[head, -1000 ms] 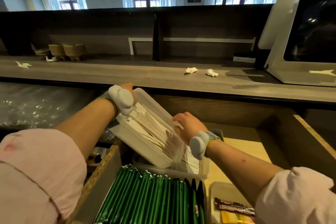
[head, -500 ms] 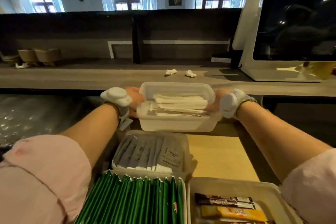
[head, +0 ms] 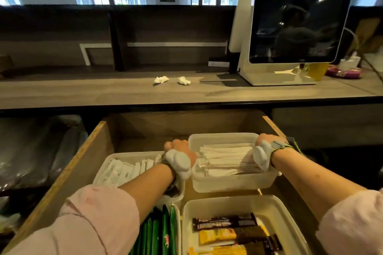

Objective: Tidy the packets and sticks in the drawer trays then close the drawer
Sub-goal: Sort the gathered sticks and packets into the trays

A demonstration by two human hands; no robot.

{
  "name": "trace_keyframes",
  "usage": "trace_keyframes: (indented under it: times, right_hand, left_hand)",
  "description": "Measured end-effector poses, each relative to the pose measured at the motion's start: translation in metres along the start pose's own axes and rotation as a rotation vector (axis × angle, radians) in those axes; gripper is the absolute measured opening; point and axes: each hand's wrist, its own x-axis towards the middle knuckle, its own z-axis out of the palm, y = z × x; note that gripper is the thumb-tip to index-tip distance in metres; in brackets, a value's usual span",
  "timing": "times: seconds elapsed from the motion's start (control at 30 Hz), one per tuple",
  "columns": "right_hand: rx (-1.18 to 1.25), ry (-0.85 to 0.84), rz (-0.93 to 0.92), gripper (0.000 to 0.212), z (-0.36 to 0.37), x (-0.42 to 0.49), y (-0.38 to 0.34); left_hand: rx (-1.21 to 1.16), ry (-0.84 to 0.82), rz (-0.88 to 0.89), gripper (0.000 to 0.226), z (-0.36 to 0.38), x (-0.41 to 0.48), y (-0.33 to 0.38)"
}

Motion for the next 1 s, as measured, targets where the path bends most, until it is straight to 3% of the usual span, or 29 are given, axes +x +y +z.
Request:
trace_keyframes:
  times: [0.07, 0.13, 0.27, 0.4, 0.47, 0.53, 0.6, 0.7, 0.83, 1.0]
  right_hand:
    - [0.002, -0.021, 0.001, 0.039, 0.007, 0.004, 0.0]
    - [0.022, -0.061, -0.009, 0.04, 0.018, 0.011, 0.001]
    - [0.022, -0.124, -0.035, 0.035, 0.023, 0.013, 0.003]
    - [-0.076, 0.09, -0.095, 0.024, 0.011, 0.019, -0.015]
    - [-0.026, -0.06, -0.234, 0.031, 0.02, 0.023, -0.026]
    - [-0.128, -0.161, -0.322, 0.053, 0.035, 0.025, -0.037]
    - [-0.25, -0.106, -0.352, 0.048, 0.047, 0.028, -0.041]
    - [-0.222, -0.116, -0.319, 0.044, 0.058, 0.035, -0.034]
    - [-0.206, -0.107, -0.348, 0.041, 0.061, 0.03, -0.026]
    - [-0.128, -0.084, -0.391, 0.04, 0.059, 0.029, -0.025]
  left_hand:
    - [0.195, -0.076, 0.039, 0.04, 0.007, -0.005, -0.003]
    - [0.219, -0.17, 0.049, 0.05, 0.015, -0.008, -0.008]
    - [-0.148, -0.168, -0.01, 0.064, 0.014, 0.001, -0.021]
    - [-0.332, -0.042, -0.035, 0.041, 0.008, 0.007, -0.037]
    - [-0.217, 0.044, 0.008, 0.033, 0.009, 0.001, -0.038]
    - [-0.088, 0.094, 0.159, 0.037, 0.01, -0.012, -0.026]
    - [-0.068, 0.009, 0.321, 0.039, 0.009, -0.028, -0.004]
    - [0.001, -0.247, 0.44, 0.036, 0.025, -0.038, 0.025]
    - [0.144, -0.466, 0.338, 0.042, 0.047, -0.029, 0.035]
    - [0.152, -0.465, 0.255, 0.048, 0.048, -0.017, 0.027]
